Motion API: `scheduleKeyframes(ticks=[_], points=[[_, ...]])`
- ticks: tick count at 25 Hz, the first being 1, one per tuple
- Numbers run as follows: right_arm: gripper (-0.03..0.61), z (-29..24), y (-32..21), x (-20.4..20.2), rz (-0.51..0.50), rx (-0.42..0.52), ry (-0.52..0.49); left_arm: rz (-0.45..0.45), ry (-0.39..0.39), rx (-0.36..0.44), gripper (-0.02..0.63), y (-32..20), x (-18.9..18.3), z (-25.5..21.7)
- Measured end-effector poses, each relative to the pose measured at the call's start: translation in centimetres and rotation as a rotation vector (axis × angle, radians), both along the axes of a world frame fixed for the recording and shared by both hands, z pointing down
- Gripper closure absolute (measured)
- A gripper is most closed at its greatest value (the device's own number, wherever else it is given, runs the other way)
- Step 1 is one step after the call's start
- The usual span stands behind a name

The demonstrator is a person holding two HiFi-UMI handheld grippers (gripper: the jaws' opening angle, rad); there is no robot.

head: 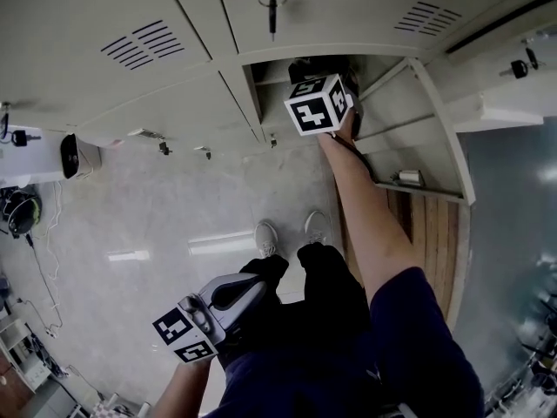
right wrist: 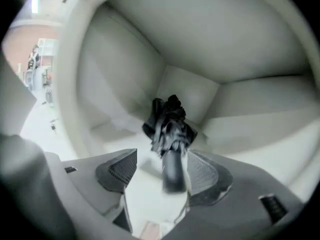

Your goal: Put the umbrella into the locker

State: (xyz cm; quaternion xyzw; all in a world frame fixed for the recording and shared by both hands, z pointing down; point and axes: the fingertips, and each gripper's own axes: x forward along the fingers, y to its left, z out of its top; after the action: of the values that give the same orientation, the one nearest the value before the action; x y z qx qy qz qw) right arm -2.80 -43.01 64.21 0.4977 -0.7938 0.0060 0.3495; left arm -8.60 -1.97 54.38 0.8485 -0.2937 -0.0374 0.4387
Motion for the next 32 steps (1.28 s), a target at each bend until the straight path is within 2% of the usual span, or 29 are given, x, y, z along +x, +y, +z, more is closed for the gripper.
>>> scheduleKeyframes(ticks=[5, 9, 13, 15, 16, 18, 24, 27, 32], points=[[0.301, -1.4, 7.8, 1.8, 0.019, -0.005, -0.040, 0.022, 0.005, 0.024, 0.612, 0.2, 0.6, -3.5], [0.311, -4.4, 15.3, 2.6, -0.017, -0.059, -0.092, 0.029, 0.000, 0.079, 0.613, -0.4, 0.2, -7.8], [0.452, -10.1, 21.3, 3.2, -0.061, -0.092, -0.182, 0.021, -0.016, 0.158, 0.612, -1.5, -0.8, -12.6], [0.538, -12.8, 23.9, 3.1, -0.093, -0.136, -0.279, 0.013, -0.022, 0.199, 0.613, -2.1, -1.3, -14.8], [0.546, -14.1, 25.2, 3.1, -0.105, -0.167, -0.331, 0.010, -0.022, 0.219, 0.612, -2.3, -1.4, -15.9], [0.559, -16.6, 27.3, 3.1, -0.125, -0.213, -0.418, 0.004, -0.019, 0.259, 0.612, -2.7, -1.7, -17.9], [0.572, -23.9, 32.1, 2.1, -0.214, -0.266, -0.644, -0.005, -0.010, 0.350, 0.612, -3.0, -1.9, -22.3], [0.572, -26.6, 33.3, 1.8, -0.251, -0.253, -0.696, -0.001, -0.018, 0.380, 0.612, -3.0, -1.7, -23.4], [0.572, -29.4, 34.1, 1.4, -0.280, -0.216, -0.705, -0.004, -0.024, 0.408, 0.613, -3.4, -1.9, -24.5]])
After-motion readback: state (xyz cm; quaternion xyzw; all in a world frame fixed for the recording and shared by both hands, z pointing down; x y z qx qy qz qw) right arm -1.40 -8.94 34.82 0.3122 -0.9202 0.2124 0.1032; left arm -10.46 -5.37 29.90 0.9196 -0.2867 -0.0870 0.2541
